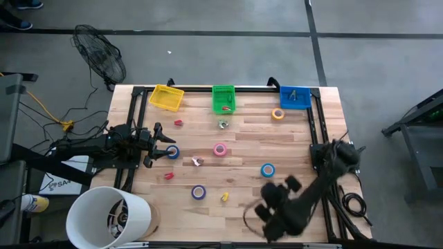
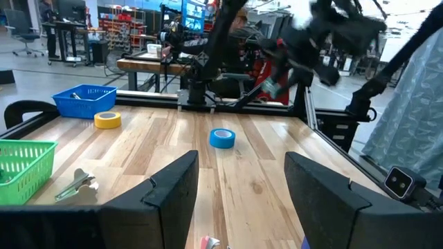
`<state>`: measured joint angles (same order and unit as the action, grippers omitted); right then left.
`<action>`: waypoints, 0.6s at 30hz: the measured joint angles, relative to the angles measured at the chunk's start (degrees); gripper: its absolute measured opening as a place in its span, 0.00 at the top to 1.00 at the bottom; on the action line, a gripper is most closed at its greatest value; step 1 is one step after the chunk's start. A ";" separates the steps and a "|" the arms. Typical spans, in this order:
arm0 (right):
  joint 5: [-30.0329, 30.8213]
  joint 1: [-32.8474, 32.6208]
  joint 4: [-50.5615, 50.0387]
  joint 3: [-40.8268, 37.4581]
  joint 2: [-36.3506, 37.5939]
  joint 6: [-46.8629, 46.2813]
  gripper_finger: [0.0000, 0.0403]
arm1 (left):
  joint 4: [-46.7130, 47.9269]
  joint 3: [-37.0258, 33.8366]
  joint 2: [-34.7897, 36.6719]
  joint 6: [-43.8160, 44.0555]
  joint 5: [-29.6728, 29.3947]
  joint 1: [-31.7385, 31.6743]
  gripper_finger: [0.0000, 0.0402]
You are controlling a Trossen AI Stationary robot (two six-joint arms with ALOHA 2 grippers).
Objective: Pick and place Stapler, Stapler remover, tape
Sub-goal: Put the light blue staple remover into the blue basket
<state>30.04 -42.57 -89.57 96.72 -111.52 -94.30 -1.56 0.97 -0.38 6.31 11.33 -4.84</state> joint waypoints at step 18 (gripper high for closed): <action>13.49 43.24 5.48 -27.57 34.51 21.45 0.79 | 0.00 -0.02 -0.02 0.00 0.00 0.00 0.47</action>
<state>43.53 0.67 -84.09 69.16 -77.01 -72.85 -1.56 0.96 -0.40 6.31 11.33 -4.84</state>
